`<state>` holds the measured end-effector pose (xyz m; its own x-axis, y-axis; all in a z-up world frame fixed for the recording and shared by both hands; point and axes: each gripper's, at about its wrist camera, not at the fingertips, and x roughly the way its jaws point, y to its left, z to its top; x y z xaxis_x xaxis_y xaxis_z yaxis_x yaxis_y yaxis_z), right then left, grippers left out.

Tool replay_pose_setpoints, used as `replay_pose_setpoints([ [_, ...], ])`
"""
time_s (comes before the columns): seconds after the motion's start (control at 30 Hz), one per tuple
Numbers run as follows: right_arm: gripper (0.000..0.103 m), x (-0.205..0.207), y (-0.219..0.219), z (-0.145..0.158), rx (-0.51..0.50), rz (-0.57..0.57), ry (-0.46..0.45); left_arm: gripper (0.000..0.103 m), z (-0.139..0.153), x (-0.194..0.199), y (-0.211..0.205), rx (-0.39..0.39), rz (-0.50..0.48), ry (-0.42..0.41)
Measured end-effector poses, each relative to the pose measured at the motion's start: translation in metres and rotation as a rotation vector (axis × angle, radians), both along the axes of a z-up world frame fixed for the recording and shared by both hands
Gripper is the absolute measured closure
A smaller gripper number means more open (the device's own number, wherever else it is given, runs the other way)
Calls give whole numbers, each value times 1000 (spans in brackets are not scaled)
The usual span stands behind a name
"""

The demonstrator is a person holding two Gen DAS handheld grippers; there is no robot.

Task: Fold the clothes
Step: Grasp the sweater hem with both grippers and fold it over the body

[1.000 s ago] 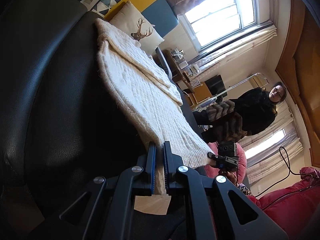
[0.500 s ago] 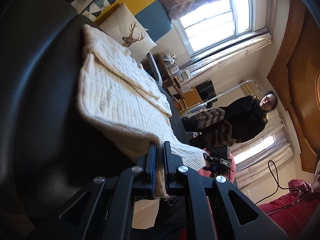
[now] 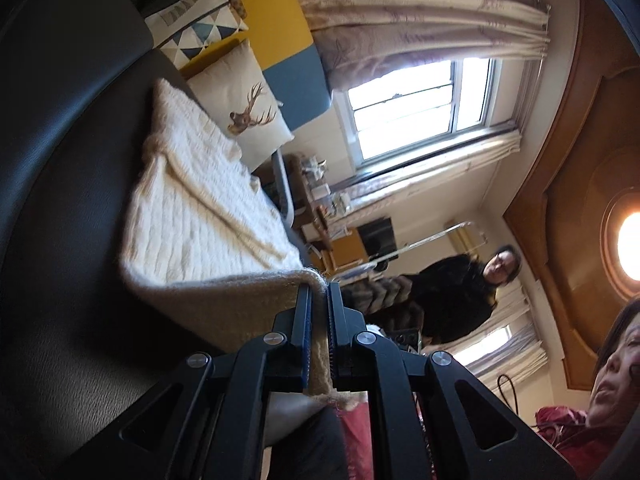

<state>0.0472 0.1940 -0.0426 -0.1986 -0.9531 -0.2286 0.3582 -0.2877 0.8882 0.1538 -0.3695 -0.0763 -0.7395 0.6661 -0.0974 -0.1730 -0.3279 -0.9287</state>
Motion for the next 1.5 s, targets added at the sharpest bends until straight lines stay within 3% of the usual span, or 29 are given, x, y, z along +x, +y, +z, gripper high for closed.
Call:
replay_pose_setpoints([
  [0.37, 98, -58, -8, 26, -45, -47, 28, 97, 9, -49, -19, 89, 79, 54],
  [0.6, 98, -105, -23, 22, -87, -83, 9, 97, 5, -84, -30, 87, 125, 71],
  [1.23, 98, -226, -55, -28, -89, -151, -94, 96, -32, -185, -61, 160, 197, -5],
  [1.5, 98, -259, -54, -76, -67, -213, -193, 96, -71, -219, -68, 164, 222, -125],
])
